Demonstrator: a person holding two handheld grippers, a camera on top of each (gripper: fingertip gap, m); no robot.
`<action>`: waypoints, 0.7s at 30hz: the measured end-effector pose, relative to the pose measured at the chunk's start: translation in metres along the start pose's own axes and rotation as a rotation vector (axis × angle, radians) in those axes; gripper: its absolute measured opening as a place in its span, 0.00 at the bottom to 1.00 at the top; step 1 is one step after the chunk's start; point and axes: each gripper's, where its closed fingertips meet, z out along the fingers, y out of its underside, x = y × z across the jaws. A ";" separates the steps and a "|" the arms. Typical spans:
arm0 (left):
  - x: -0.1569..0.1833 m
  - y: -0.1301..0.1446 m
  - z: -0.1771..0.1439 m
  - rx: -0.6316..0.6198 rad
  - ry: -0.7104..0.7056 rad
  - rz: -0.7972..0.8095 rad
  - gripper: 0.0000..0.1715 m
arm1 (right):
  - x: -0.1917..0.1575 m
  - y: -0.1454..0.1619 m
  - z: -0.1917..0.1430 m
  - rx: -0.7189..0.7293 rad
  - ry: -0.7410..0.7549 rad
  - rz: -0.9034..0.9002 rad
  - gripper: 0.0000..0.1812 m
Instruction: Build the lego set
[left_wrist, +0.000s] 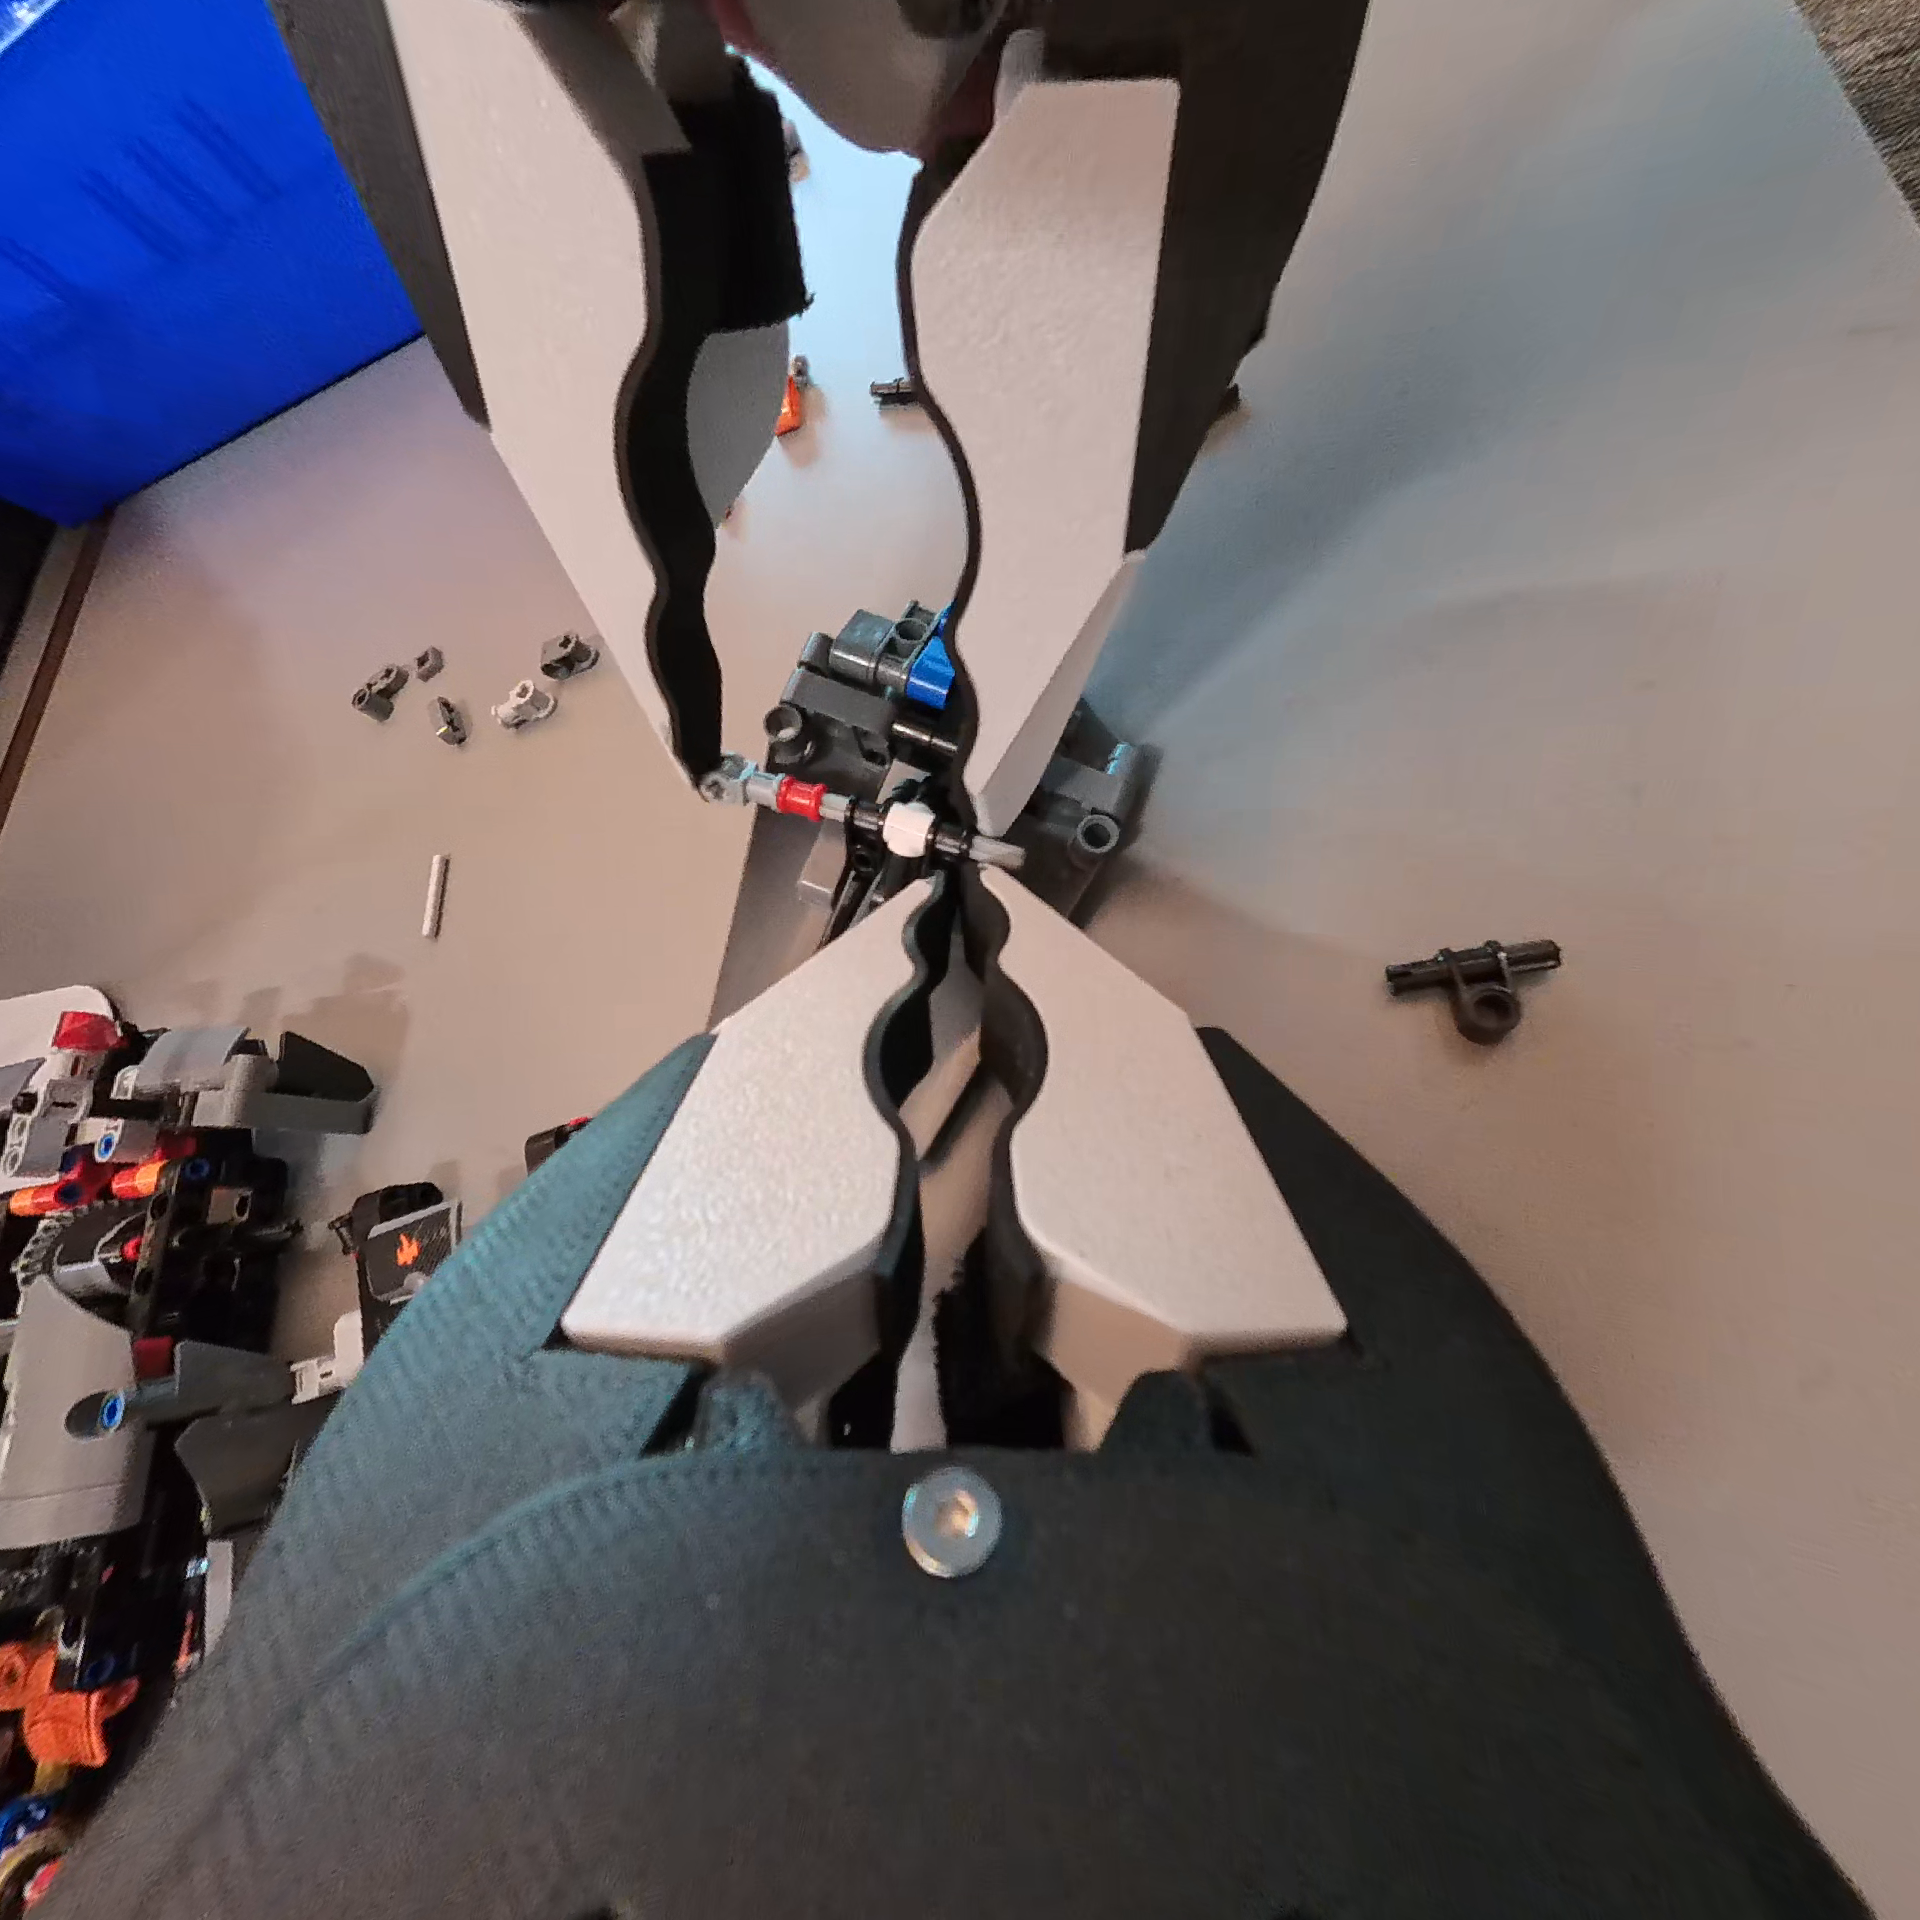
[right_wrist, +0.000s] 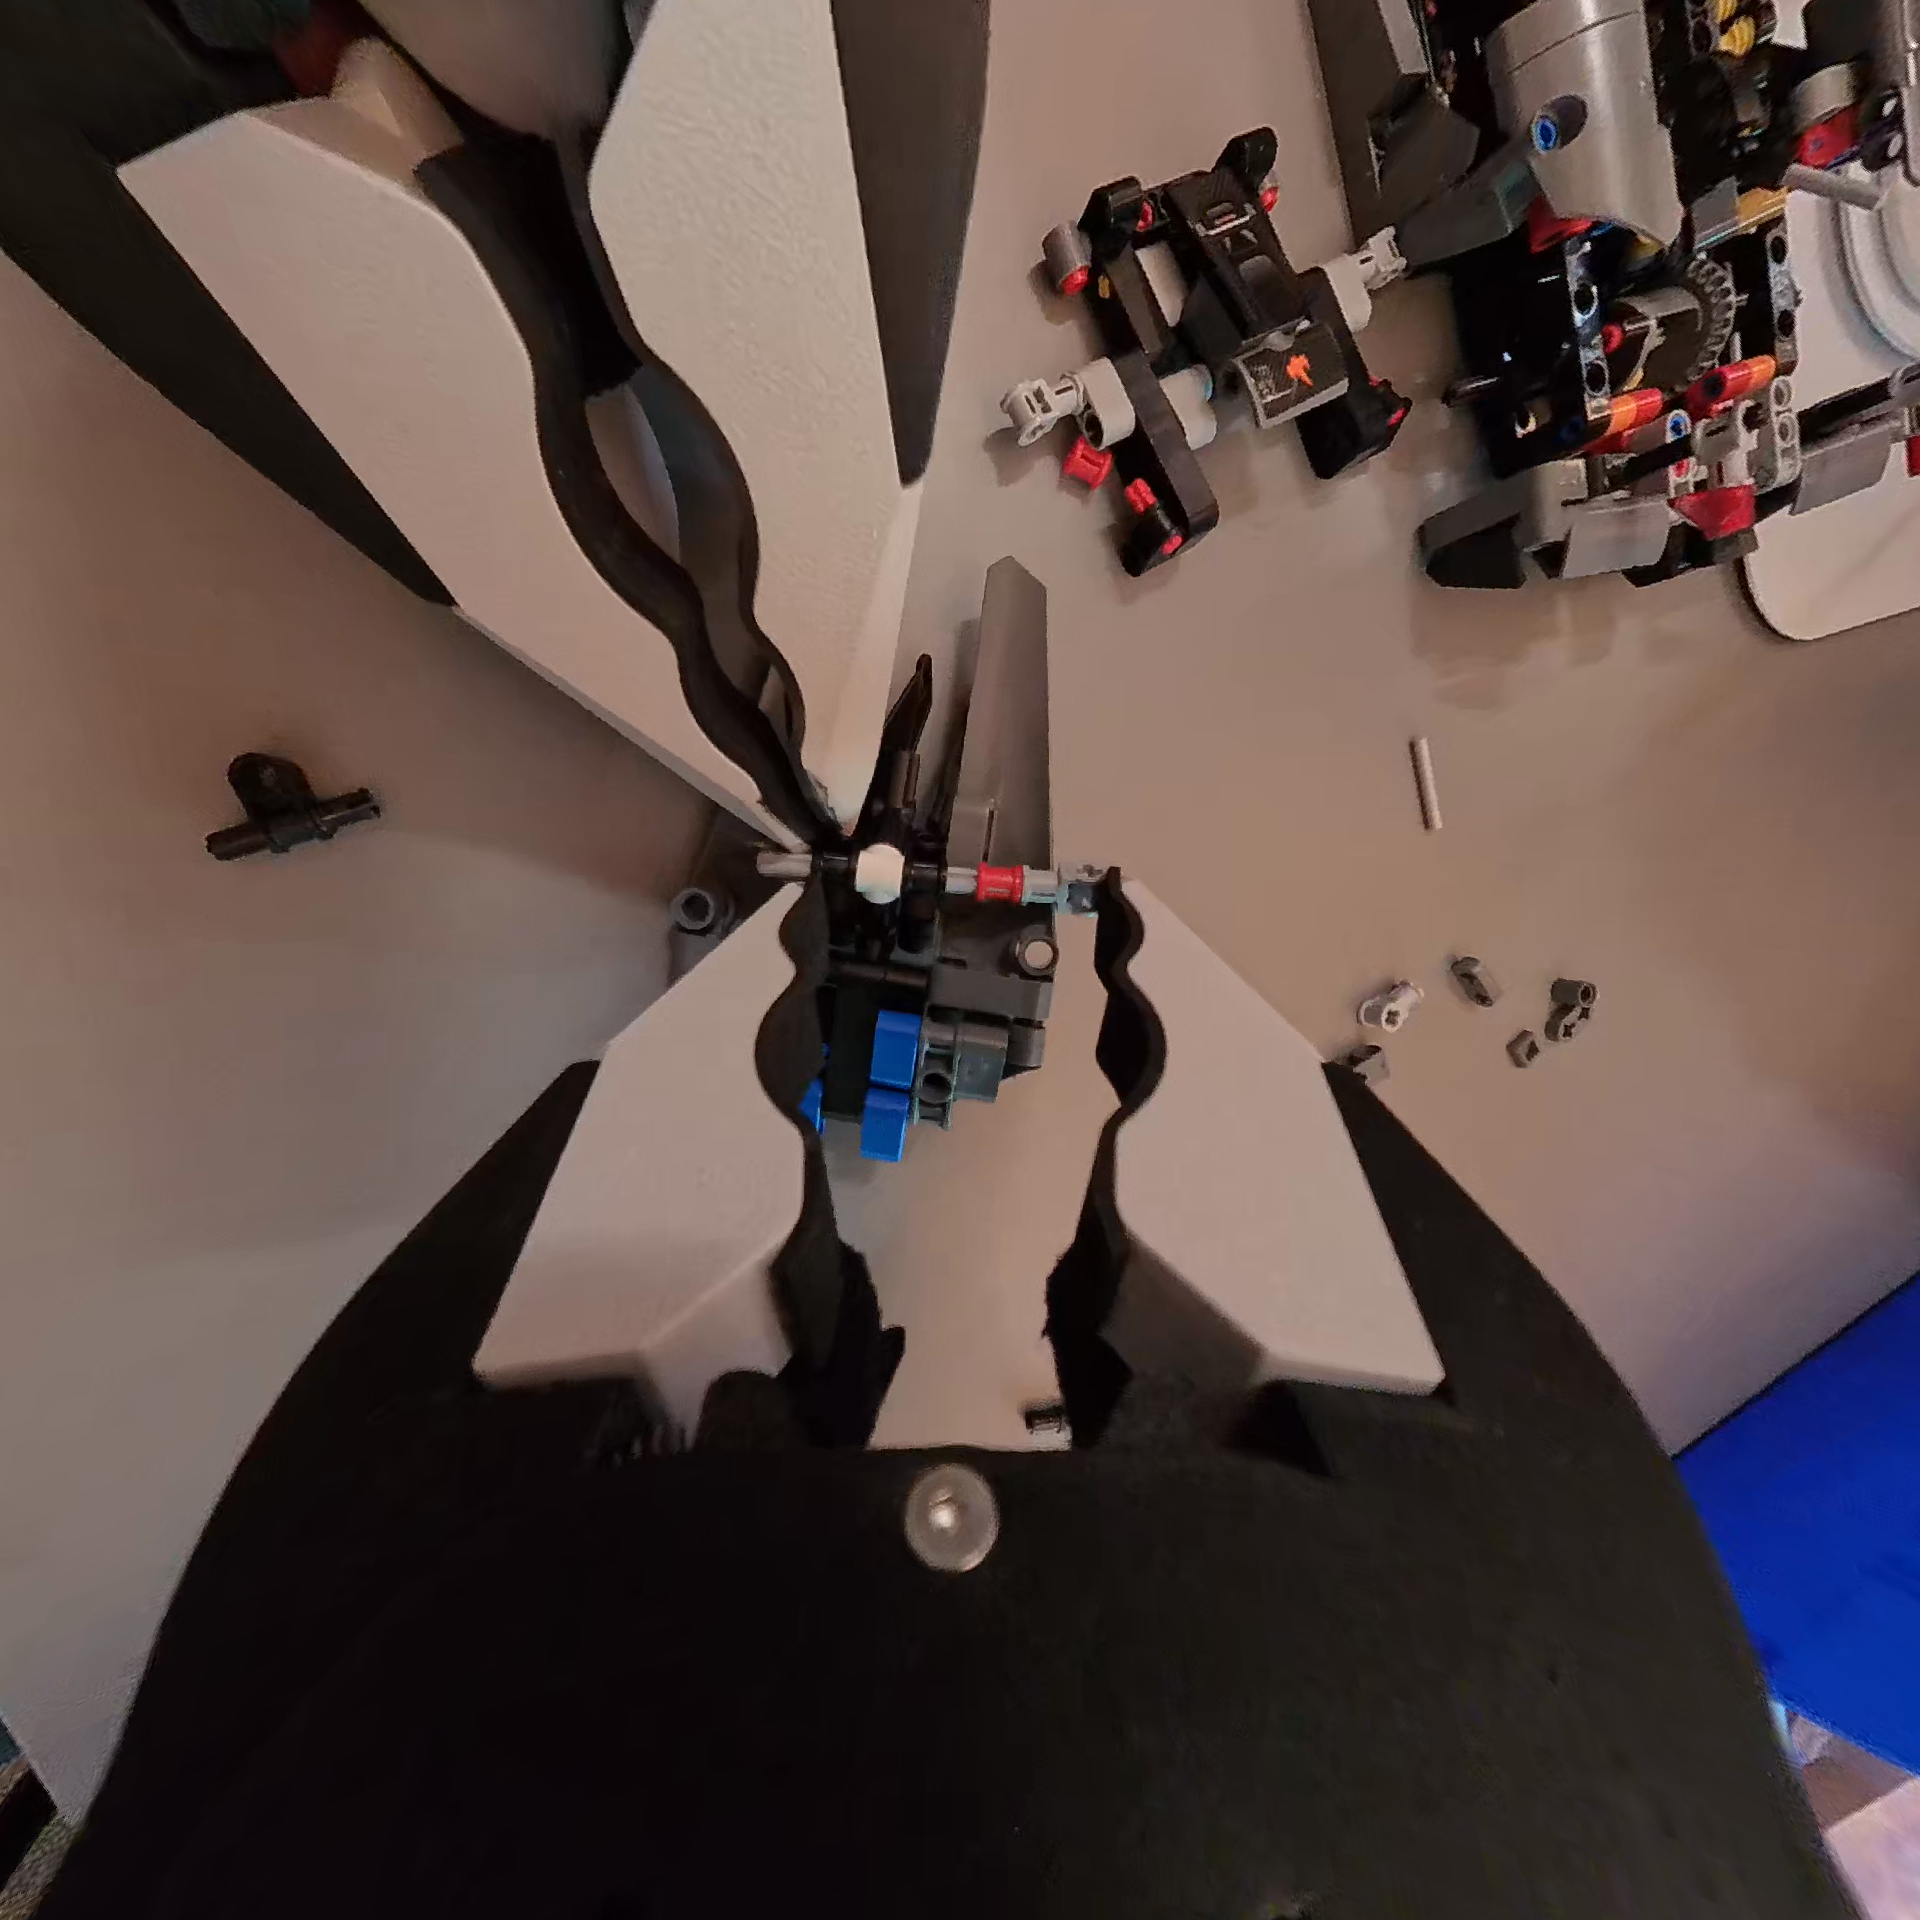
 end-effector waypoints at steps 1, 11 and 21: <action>0.000 0.000 0.000 -0.001 0.002 -0.001 0.00 | 0.000 0.000 0.000 -0.001 -0.003 -0.007 0.27; 0.000 0.000 0.001 -0.010 -0.004 0.002 0.00 | 0.000 0.000 0.001 0.007 -0.029 -0.027 0.27; -0.027 -0.001 -0.013 0.038 -0.036 -0.127 0.00 | -0.003 -0.001 0.002 0.088 -0.084 0.049 0.24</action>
